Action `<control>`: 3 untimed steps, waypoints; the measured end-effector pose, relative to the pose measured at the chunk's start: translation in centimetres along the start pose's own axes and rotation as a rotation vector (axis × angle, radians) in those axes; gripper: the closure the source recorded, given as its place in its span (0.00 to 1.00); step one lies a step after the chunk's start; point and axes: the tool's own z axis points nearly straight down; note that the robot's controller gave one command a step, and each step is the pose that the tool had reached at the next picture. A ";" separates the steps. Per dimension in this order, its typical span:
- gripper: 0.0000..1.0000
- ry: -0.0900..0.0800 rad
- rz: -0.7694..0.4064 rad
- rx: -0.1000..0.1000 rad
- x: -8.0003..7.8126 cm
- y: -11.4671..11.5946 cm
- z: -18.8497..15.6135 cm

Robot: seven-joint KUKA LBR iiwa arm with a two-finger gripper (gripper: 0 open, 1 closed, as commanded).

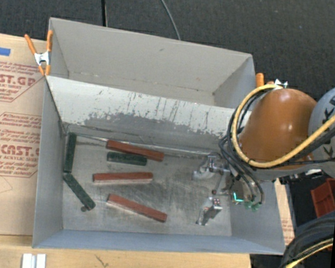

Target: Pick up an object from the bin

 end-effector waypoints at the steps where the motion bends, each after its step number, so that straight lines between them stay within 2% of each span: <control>1: 0.00 -0.008 0.000 0.001 -0.2 0.0 -0.4; 2: 0.00 -0.009 -0.001 0.001 -0.2 0.0 -0.3; 3: 0.00 -0.007 -0.047 0.000 -0.3 0.2 4.6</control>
Offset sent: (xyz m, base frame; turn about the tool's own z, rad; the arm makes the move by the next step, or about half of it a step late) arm 0.0069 0.0335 -0.1289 -0.1245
